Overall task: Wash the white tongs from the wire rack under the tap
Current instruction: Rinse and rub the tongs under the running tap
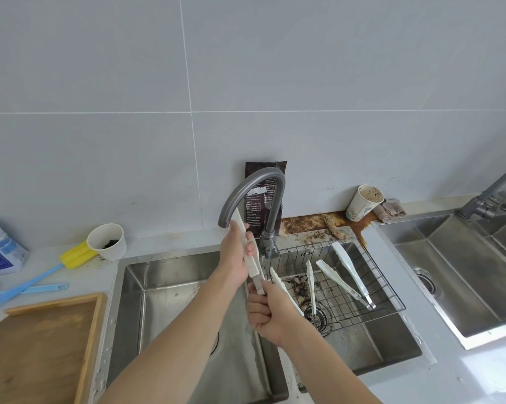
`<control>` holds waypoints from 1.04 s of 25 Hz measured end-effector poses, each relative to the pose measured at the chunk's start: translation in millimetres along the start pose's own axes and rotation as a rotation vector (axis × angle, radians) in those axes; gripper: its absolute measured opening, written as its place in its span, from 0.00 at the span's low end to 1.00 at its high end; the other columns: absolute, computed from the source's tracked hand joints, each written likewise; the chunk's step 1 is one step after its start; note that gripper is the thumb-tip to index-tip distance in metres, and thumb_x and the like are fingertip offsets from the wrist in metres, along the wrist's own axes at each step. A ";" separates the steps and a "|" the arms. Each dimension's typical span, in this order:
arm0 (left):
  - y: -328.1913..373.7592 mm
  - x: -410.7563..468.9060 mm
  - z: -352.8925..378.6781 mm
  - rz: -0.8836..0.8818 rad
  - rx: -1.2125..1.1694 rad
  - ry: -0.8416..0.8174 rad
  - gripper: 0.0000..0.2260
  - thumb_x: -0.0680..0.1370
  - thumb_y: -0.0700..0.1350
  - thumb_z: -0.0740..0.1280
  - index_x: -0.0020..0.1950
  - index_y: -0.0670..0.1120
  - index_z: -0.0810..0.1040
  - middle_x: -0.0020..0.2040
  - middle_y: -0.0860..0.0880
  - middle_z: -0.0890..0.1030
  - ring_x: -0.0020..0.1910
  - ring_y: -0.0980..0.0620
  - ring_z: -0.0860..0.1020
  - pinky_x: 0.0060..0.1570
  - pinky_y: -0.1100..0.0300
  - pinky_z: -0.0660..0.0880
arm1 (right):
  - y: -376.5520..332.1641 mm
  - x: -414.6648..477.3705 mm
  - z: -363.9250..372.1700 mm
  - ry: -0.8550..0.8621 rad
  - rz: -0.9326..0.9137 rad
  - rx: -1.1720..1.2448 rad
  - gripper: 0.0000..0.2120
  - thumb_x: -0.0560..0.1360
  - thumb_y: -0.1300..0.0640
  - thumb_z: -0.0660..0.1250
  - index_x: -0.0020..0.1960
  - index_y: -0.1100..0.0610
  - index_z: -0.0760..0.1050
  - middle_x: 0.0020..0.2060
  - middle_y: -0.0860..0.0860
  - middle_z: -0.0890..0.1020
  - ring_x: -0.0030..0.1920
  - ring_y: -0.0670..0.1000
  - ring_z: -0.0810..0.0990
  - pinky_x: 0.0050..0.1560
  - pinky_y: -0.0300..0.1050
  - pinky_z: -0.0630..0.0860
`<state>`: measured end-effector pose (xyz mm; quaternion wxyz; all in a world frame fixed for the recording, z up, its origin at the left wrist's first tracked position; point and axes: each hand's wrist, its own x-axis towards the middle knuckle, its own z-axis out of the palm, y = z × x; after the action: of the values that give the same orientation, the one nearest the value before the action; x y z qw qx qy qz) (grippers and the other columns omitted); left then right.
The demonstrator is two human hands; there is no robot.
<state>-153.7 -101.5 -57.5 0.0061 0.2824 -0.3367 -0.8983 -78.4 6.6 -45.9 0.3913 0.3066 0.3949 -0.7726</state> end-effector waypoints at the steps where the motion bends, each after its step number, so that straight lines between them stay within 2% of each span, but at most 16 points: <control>1: -1.6 0.1 -1.0 -0.007 0.028 0.015 0.16 0.83 0.56 0.55 0.56 0.43 0.71 0.32 0.52 0.69 0.20 0.59 0.62 0.20 0.67 0.59 | 0.1 0.9 -1.0 0.010 -0.021 -0.021 0.16 0.83 0.49 0.56 0.42 0.57 0.68 0.19 0.46 0.59 0.15 0.43 0.56 0.14 0.33 0.50; 3: 3.2 4.1 -1.4 0.015 0.086 0.076 0.14 0.84 0.53 0.55 0.52 0.43 0.71 0.32 0.51 0.69 0.19 0.59 0.61 0.18 0.67 0.57 | 4.6 1.3 -5.2 0.071 -0.143 -0.215 0.16 0.83 0.46 0.56 0.43 0.56 0.68 0.21 0.46 0.60 0.17 0.43 0.56 0.15 0.34 0.52; 5: 11.4 9.3 -1.2 0.054 0.129 0.131 0.11 0.84 0.49 0.57 0.47 0.44 0.71 0.33 0.50 0.69 0.18 0.59 0.62 0.17 0.66 0.57 | 11.2 1.7 -8.5 0.144 -0.313 -0.538 0.16 0.82 0.44 0.56 0.44 0.55 0.67 0.24 0.46 0.63 0.20 0.44 0.59 0.18 0.36 0.57; 8: 11.3 11.1 -0.2 0.064 0.091 0.136 0.12 0.83 0.50 0.58 0.46 0.44 0.71 0.32 0.50 0.69 0.18 0.59 0.63 0.17 0.66 0.58 | 13.6 7.9 -9.0 0.216 -0.555 -0.886 0.11 0.82 0.46 0.56 0.53 0.53 0.69 0.29 0.46 0.69 0.26 0.45 0.66 0.26 0.40 0.65; 10: 7.8 9.5 0.2 0.051 0.042 0.105 0.13 0.83 0.52 0.59 0.47 0.44 0.72 0.32 0.49 0.70 0.19 0.58 0.64 0.18 0.66 0.60 | 13.0 9.7 -8.9 0.205 -0.649 -0.922 0.10 0.83 0.49 0.55 0.48 0.53 0.70 0.28 0.45 0.70 0.26 0.43 0.67 0.28 0.41 0.65; 13: 2.9 7.5 0.5 0.036 0.119 0.090 0.13 0.82 0.53 0.59 0.50 0.44 0.73 0.31 0.50 0.72 0.20 0.57 0.65 0.18 0.65 0.62 | 20.6 11.4 -15.1 0.156 -0.636 -0.901 0.17 0.84 0.51 0.54 0.37 0.53 0.67 0.21 0.41 0.68 0.23 0.40 0.64 0.25 0.37 0.63; 16: 2.8 9.0 3.6 0.047 0.242 0.125 0.12 0.83 0.51 0.58 0.50 0.43 0.72 0.33 0.48 0.74 0.19 0.57 0.66 0.18 0.65 0.62 | 30.7 11.2 -17.9 0.103 -0.642 -0.890 0.18 0.84 0.49 0.54 0.37 0.53 0.67 0.23 0.42 0.67 0.25 0.44 0.65 0.26 0.40 0.63; 20: 12.6 14.0 0.8 0.013 0.178 0.187 0.14 0.83 0.51 0.58 0.44 0.43 0.72 0.33 0.48 0.76 0.19 0.58 0.67 0.19 0.66 0.63 | 29.4 9.9 -19.3 0.065 -0.705 -0.854 0.19 0.83 0.48 0.54 0.36 0.53 0.66 0.25 0.43 0.67 0.26 0.45 0.63 0.26 0.40 0.61; 24: -9.5 4.8 5.1 0.003 0.137 0.108 0.06 0.82 0.43 0.60 0.46 0.43 0.70 0.33 0.48 0.73 0.18 0.58 0.65 0.17 0.66 0.60 | 7.2 13.0 -7.9 0.126 -0.686 -0.777 0.20 0.84 0.50 0.55 0.34 0.53 0.66 0.23 0.44 0.67 0.24 0.44 0.62 0.26 0.40 0.59; 26: -13.7 0.4 7.4 0.000 0.143 0.061 0.06 0.81 0.41 0.60 0.45 0.44 0.69 0.34 0.48 0.70 0.18 0.58 0.63 0.16 0.66 0.58 | -3.0 13.6 -0.6 0.119 -0.685 -0.778 0.20 0.84 0.51 0.56 0.33 0.54 0.66 0.23 0.45 0.67 0.24 0.45 0.62 0.26 0.41 0.57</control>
<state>-155.4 -86.6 -61.5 -0.0040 0.3092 -0.3996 -0.8630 -87.7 3.3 -55.7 0.1778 0.0350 0.7520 -0.6338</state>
